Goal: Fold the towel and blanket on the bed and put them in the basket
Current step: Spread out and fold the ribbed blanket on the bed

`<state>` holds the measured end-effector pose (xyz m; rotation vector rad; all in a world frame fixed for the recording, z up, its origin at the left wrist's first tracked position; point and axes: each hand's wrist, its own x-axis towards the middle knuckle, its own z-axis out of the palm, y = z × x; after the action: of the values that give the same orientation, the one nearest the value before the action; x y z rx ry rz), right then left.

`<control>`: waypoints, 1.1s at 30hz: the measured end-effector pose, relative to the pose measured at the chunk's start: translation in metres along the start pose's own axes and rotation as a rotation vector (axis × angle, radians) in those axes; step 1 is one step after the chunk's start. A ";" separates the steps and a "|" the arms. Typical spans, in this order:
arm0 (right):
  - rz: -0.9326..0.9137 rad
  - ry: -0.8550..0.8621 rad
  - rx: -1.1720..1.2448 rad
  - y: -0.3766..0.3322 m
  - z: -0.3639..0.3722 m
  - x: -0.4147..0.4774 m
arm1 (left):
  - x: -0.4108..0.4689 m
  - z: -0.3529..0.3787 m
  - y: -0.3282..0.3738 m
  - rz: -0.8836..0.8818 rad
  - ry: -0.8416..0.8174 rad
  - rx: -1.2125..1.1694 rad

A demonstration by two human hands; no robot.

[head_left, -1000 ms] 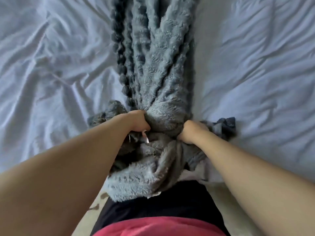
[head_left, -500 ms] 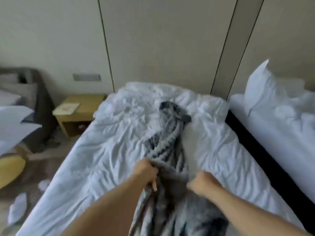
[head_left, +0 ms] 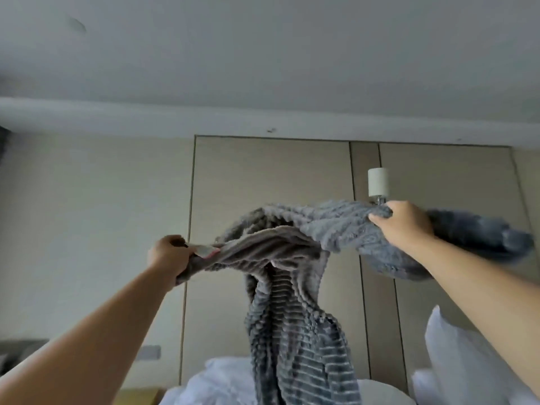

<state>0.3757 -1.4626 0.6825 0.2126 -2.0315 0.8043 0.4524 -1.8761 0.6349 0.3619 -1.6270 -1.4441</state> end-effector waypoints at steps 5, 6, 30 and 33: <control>0.074 -0.242 0.013 0.046 0.050 -0.086 | -0.032 -0.012 -0.059 -0.085 0.005 0.094; 0.091 -0.333 0.009 0.058 0.061 -0.109 | -0.043 -0.014 -0.075 -0.113 0.001 0.124; 0.976 -1.404 -0.429 0.260 0.036 -0.729 | -0.497 -0.162 -0.491 -1.178 -0.353 0.740; 1.168 -1.378 -0.547 0.280 0.021 -0.733 | -0.509 -0.143 -0.491 -1.228 -0.310 0.660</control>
<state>0.6560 -1.3727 -0.0453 -1.1523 -3.6363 0.7320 0.6775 -1.7350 -0.0360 1.8304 -2.2453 -1.7698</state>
